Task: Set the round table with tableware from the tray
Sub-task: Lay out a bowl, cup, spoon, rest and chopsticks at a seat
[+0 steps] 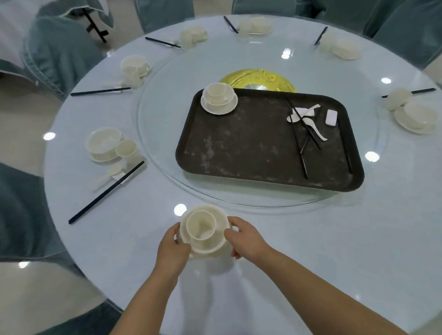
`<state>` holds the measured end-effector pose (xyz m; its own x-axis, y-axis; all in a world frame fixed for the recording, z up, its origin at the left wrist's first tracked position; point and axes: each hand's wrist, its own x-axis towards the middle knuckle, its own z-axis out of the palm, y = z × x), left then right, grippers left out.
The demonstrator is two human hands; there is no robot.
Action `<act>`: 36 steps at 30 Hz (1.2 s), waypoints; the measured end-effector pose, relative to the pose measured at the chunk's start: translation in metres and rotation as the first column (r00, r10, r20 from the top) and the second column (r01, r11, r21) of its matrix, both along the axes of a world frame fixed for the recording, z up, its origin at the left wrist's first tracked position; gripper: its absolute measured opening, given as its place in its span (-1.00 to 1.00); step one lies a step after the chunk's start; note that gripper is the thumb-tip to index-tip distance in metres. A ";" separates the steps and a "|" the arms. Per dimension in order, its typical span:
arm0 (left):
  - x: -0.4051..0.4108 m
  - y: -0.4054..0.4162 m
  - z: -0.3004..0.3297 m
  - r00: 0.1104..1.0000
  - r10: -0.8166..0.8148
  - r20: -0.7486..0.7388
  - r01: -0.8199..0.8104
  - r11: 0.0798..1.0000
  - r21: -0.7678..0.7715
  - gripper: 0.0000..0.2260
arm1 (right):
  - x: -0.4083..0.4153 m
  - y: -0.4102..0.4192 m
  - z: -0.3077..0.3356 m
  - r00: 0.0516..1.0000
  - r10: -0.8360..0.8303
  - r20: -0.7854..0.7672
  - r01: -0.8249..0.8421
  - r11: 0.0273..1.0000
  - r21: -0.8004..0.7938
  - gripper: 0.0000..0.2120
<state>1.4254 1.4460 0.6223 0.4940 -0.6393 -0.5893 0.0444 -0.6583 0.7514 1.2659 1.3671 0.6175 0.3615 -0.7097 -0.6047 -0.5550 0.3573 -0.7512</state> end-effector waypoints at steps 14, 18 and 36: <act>0.011 0.010 -0.022 0.997 -0.048 -0.061 0.050 0.998 0.030 -0.46 | 0.013 0.009 -0.020 0.999 -0.006 -0.052 0.013 0.992 0.129 -0.47; 0.010 0.007 -0.025 0.999 -0.046 0.016 0.045 0.998 0.036 -0.48 | 0.014 0.010 -0.023 0.998 0.001 -0.060 0.008 0.991 0.136 -0.44; 0.014 -0.005 -0.008 0.966 -0.129 0.226 0.121 0.991 0.052 -0.57 | 0.051 0.013 -0.018 0.966 0.146 -0.214 -0.185 0.967 -0.177 -0.67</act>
